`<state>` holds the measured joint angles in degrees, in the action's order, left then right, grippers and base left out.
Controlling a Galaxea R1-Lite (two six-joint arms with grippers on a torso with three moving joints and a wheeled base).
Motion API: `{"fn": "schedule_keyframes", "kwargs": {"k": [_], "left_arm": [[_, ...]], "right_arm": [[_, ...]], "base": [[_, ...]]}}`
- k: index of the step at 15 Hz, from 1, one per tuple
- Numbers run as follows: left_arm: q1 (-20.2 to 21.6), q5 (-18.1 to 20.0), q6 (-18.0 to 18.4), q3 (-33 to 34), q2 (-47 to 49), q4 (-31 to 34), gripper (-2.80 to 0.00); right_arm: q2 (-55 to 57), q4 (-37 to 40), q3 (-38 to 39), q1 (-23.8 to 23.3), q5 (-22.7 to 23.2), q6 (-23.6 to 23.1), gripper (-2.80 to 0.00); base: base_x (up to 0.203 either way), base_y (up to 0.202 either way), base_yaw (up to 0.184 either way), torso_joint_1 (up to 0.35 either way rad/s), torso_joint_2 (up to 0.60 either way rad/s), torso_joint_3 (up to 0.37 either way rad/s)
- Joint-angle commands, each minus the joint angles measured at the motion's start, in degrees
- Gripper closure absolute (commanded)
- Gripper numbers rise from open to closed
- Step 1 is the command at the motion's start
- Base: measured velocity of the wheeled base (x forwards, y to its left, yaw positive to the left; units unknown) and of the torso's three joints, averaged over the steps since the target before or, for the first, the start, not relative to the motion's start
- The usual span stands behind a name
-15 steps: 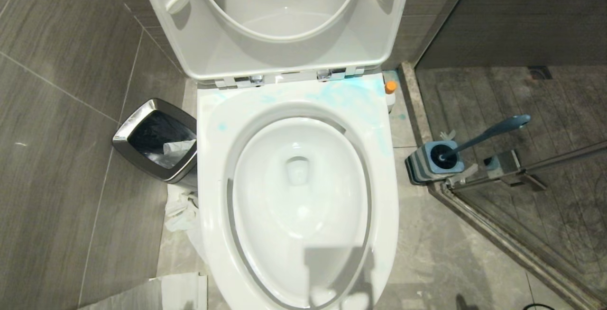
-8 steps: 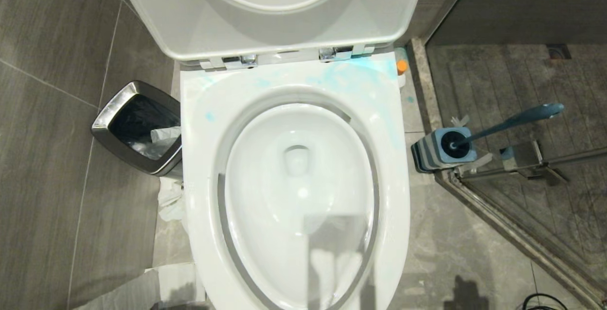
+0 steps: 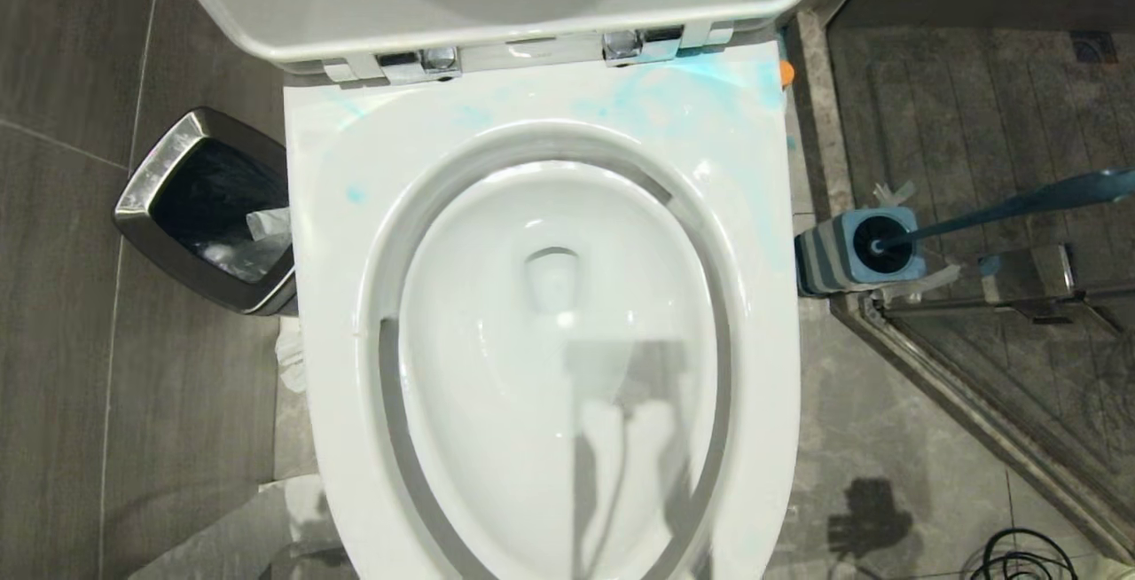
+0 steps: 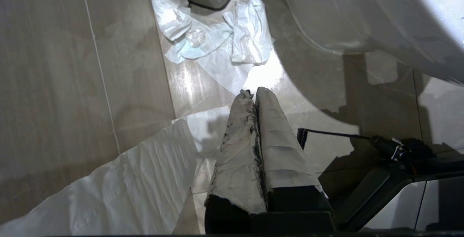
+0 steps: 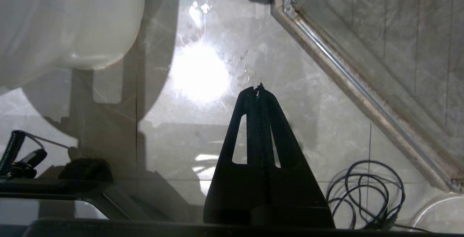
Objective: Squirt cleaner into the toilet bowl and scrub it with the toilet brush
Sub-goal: Pour in the cleaning agent
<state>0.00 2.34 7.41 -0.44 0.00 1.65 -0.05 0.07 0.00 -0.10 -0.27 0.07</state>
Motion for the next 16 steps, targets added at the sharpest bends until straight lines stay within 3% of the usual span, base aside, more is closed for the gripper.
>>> {"fn": "schedule_keyframes", "kwargs": {"k": [1,16], "left_arm": [[0.0,0.03,0.06,0.0,0.09,0.0,0.0],[0.0,0.03,0.06,0.0,0.02,-0.06,0.0]], "right_arm": [[0.05,0.01,0.0,0.01,0.0,0.01,0.0],[0.05,0.01,0.0,0.01,0.0,0.01,0.0]], "base": [[0.0,0.0,0.0,0.004,0.0,-0.2],[0.0,0.0,0.0,0.004,0.0,-0.112]]}}
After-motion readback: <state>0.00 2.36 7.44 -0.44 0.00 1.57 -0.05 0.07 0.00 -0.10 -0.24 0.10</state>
